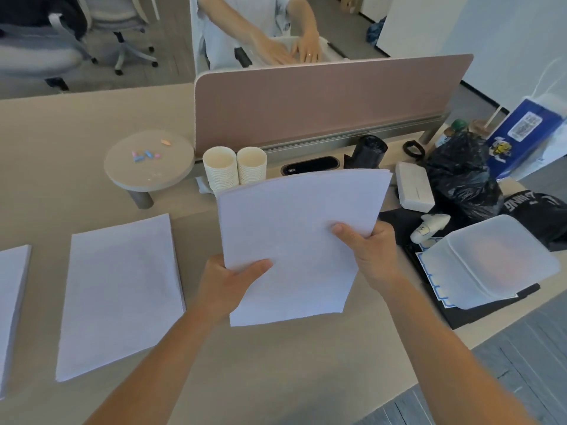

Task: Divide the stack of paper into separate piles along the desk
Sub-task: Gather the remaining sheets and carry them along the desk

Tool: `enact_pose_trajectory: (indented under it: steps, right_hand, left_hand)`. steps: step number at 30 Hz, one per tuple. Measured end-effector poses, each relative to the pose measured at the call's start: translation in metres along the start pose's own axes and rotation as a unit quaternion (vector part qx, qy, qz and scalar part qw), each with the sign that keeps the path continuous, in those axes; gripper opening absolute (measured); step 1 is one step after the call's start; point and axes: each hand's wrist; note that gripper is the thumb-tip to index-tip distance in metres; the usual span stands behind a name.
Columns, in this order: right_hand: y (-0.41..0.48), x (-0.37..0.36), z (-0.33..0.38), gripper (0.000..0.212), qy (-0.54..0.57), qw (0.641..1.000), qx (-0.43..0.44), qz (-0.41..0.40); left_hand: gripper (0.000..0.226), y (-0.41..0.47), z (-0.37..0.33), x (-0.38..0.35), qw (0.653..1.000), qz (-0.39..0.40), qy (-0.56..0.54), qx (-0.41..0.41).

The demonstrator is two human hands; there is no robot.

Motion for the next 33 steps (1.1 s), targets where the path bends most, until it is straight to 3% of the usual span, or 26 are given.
enact_pose_trajectory:
  steps: [2, 6, 9, 13, 18, 21, 28, 33]
  right_hand:
    - [0.014, 0.008, 0.000, 0.011, -0.006, 1.000, 0.005, -0.005]
    - [0.051, 0.037, -0.023, 0.037, -0.085, 0.996, 0.007, -0.013]
    - [0.078, 0.068, -0.051, 0.044, -0.159, 0.987, -0.013, 0.024]
    - [0.116, 0.106, -0.092, 0.043, -0.304, 0.947, -0.054, 0.086]
    - [0.180, 0.121, -0.126, 0.044, -0.426, 0.888, -0.093, 0.147]
    - [0.208, 0.120, -0.145, 0.045, -0.482, 0.854, -0.100, 0.172]
    - [0.246, 0.117, -0.182, 0.052, -0.502, 0.838, -0.095, 0.191]
    - [0.255, 0.120, -0.195, 0.056, -0.521, 0.822, -0.123, 0.192]
  left_hand:
    - [0.015, 0.007, -0.006, -0.010, 1.000, -0.004, -0.010, 0.018]
    - [0.010, 0.027, -0.009, -0.042, 0.996, -0.006, -0.060, 0.072]
    - [0.019, 0.047, -0.003, -0.071, 0.986, -0.002, -0.094, 0.135]
    - [0.045, 0.077, 0.010, -0.113, 0.970, -0.005, -0.084, 0.227]
    - [0.018, 0.130, 0.026, -0.161, 0.953, -0.070, -0.043, 0.291]
    - [0.030, 0.160, 0.037, -0.177, 0.946, -0.104, -0.002, 0.306]
    - [0.058, 0.198, 0.057, -0.188, 0.942, -0.102, -0.008, 0.319]
    - [0.033, 0.211, 0.052, -0.191, 0.944, -0.109, 0.021, 0.311]
Point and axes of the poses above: each hand's wrist, its own y-axis towards the middle knuckle, its own x-axis out of the back of the hand, z = x × y, and after that the axes turned 3 degrees about x, right-handed
